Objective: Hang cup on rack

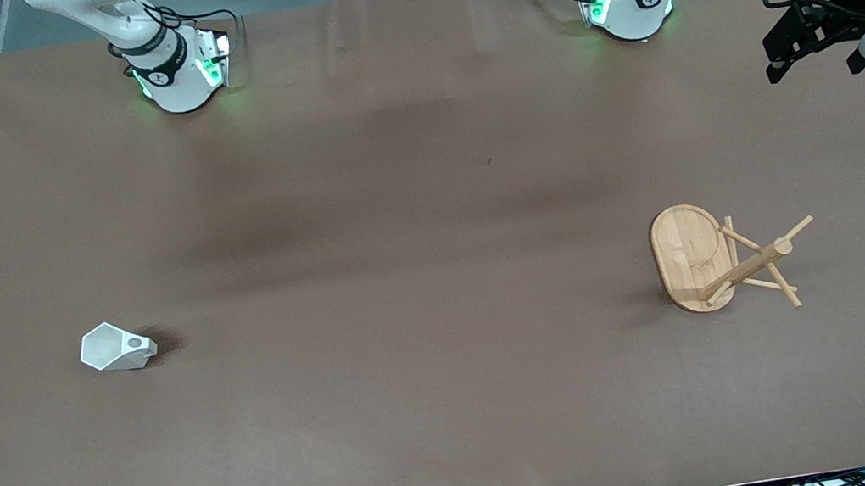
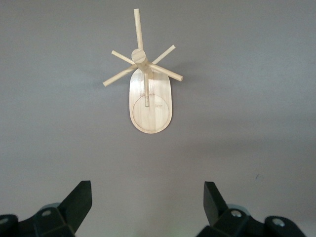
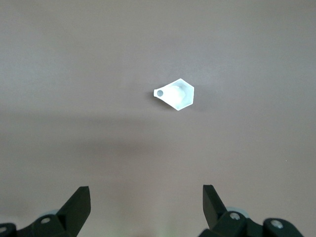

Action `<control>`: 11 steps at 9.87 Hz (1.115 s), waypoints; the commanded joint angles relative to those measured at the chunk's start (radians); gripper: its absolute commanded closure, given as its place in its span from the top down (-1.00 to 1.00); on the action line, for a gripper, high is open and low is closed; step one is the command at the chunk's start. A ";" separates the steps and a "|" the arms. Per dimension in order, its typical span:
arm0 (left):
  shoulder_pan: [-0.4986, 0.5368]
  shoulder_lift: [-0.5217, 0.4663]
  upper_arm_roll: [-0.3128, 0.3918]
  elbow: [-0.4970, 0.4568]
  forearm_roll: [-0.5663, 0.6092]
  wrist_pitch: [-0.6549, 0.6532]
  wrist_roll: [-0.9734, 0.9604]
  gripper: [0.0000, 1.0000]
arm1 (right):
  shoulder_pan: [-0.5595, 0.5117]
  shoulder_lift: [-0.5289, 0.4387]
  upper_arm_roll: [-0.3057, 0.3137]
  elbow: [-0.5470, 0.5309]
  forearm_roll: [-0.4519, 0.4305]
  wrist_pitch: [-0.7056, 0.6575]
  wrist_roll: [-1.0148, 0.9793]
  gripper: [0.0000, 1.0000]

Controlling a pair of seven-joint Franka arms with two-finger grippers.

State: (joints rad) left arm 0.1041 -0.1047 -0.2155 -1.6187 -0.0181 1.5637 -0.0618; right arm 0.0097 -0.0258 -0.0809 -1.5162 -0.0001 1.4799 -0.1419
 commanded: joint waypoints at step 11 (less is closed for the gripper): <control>0.035 0.043 0.005 0.000 -0.005 -0.013 -0.007 1.00 | -0.017 0.055 -0.007 0.004 -0.014 0.013 0.010 1.00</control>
State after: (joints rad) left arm 0.1246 -0.0716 -0.2059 -1.6093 -0.0181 1.5597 -0.0619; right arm 0.0073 0.0054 -0.0878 -1.5157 -0.0041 1.4843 -0.1417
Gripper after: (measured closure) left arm 0.000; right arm 0.000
